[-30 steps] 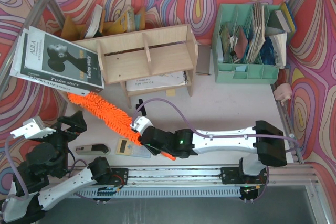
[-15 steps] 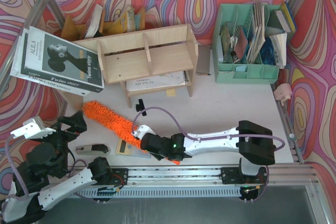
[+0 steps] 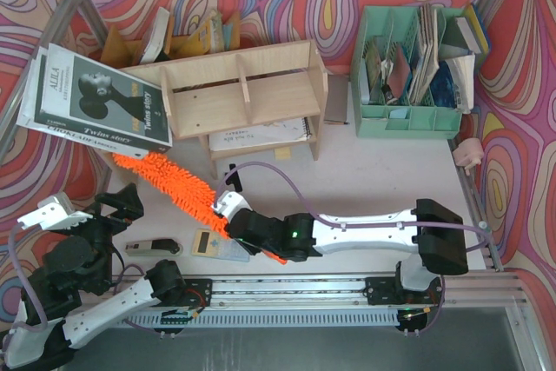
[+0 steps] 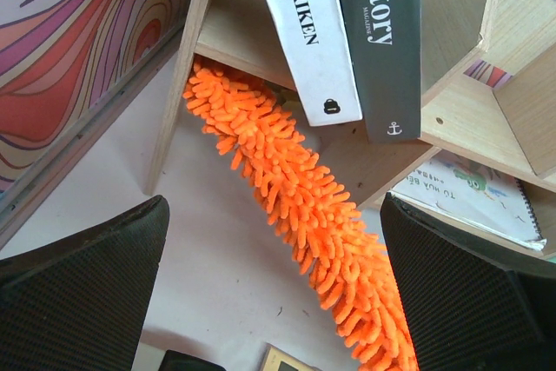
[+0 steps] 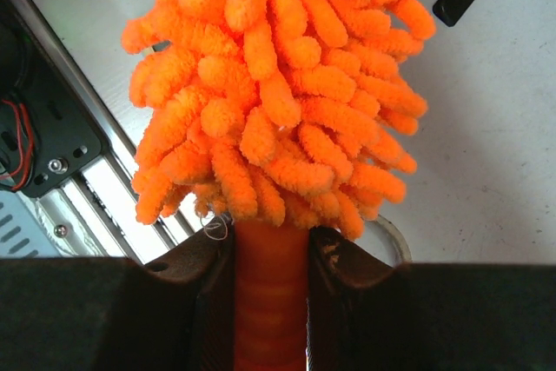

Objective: Dust the bookshelf with a duster

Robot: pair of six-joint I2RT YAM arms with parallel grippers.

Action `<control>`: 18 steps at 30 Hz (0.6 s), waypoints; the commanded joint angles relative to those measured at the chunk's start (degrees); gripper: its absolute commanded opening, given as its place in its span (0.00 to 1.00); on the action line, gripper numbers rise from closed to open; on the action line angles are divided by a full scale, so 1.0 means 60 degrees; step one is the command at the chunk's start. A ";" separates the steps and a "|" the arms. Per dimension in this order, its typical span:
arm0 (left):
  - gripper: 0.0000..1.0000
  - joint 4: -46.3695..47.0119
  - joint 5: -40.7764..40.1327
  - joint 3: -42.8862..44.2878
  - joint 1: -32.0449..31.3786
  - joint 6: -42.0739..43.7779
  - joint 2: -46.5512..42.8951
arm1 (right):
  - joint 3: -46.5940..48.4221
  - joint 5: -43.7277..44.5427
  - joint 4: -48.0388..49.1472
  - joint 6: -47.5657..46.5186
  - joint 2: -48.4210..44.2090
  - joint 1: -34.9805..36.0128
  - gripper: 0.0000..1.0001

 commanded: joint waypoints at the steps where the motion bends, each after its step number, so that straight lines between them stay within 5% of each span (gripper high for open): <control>1: 0.98 0.0003 -0.0178 0.0002 -0.0030 0.0104 -0.0053 | 0.0024 0.0338 0.0614 -0.0024 0.0347 0.0067 0.00; 18: 0.99 0.0039 -0.0189 -0.0005 -0.0030 0.0141 -0.0033 | 0.1217 0.0835 0.0847 -0.0692 0.0600 -0.0101 0.00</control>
